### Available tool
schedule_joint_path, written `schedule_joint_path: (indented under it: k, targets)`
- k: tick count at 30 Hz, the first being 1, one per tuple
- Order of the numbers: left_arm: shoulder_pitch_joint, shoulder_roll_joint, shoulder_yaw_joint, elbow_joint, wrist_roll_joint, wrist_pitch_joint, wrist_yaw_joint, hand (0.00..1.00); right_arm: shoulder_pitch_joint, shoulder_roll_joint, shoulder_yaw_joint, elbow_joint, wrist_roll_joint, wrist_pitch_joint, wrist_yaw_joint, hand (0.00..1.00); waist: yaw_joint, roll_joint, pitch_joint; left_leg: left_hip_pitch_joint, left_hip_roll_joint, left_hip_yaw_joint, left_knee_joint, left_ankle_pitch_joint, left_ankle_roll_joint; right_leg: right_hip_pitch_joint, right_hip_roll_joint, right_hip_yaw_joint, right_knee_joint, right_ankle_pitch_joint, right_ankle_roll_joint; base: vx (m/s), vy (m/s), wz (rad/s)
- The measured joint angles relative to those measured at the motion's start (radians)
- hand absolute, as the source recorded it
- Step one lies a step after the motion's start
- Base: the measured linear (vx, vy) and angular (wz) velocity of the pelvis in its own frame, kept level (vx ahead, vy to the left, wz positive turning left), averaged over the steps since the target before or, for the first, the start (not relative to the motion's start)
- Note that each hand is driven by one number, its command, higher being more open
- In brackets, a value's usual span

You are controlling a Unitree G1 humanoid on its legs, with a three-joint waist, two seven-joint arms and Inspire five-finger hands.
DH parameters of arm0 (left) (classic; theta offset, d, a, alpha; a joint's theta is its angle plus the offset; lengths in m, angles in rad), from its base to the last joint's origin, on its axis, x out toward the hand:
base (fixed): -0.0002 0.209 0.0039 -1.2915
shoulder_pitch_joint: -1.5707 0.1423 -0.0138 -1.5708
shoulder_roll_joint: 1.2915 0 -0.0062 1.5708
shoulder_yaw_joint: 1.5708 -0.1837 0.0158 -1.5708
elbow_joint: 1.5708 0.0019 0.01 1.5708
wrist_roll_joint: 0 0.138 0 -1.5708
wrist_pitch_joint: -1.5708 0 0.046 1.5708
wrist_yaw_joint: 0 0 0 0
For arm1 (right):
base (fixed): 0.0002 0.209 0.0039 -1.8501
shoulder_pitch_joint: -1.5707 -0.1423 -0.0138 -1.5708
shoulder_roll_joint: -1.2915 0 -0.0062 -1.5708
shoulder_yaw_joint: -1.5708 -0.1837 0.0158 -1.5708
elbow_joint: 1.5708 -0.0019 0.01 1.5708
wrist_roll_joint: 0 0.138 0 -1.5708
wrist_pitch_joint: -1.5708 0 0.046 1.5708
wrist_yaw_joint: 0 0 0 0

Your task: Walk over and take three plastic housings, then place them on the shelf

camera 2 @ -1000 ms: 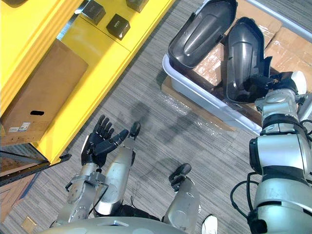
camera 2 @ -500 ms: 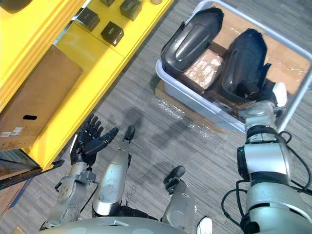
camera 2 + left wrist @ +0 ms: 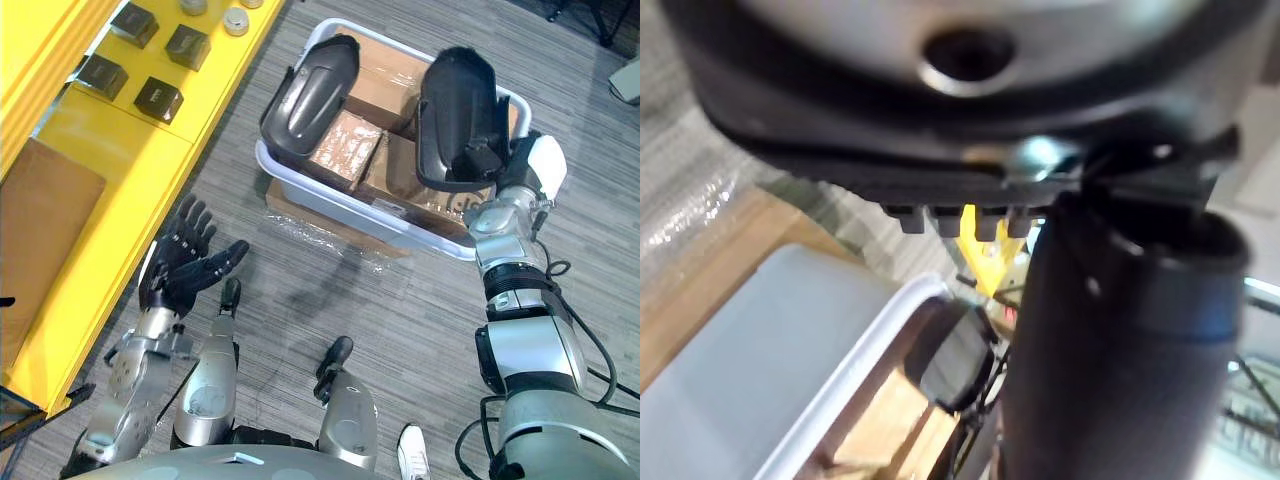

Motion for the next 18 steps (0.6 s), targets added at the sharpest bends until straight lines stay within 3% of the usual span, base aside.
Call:
schedule_joint_path:
  k: [3,8,11,14,18]
  targets:
    - [-0.113,0.020,0.000,0.024,-0.090,0.101,-0.065,1.00,0.000,0.004,0.012,-0.039,-0.061,0.001,-0.002,0.00,-0.026,-0.007,-0.008,0.006,0.000,0.021,0.000,0.000,0.000,0.000,0.001,0.016,-0.012,0.010,0.003,0.03,-0.009,-0.14]
    - [-0.375,0.055,0.022,0.317,-0.317,0.304,-0.125,1.00,-0.008,0.044,0.025,-0.079,-0.146,-0.003,-0.002,0.00,-0.063,-0.009,-0.009,0.021,0.004,0.061,-0.001,0.000,0.000,-0.012,0.003,0.051,-0.016,0.023,0.000,-0.02,-0.008,-0.19]
    - [-0.502,0.083,0.021,0.479,-0.390,0.379,-0.145,1.00,-0.026,0.069,0.041,-0.093,-0.171,-0.005,-0.002,0.00,-0.076,-0.010,-0.010,0.008,0.009,0.085,-0.001,0.000,0.000,-0.034,0.013,0.073,-0.039,0.048,-0.002,-0.06,-0.004,-0.24]
    - [-0.615,0.097,0.019,0.573,-0.484,0.418,-0.156,1.00,-0.062,0.085,0.052,-0.094,-0.239,-0.017,-0.002,0.00,-0.088,-0.012,-0.009,-0.023,0.014,0.094,-0.001,0.010,0.004,-0.064,0.022,0.085,-0.060,0.074,-0.005,-0.06,-0.009,-0.15]
    - [-0.719,0.112,0.019,0.628,-0.619,0.445,-0.163,1.00,-0.094,0.110,0.059,-0.096,-0.305,-0.076,-0.003,0.00,-0.102,-0.017,-0.008,-0.033,0.015,0.101,-0.001,0.014,0.005,-0.080,0.024,0.100,-0.062,0.082,-0.006,-0.01,-0.015,-0.06]
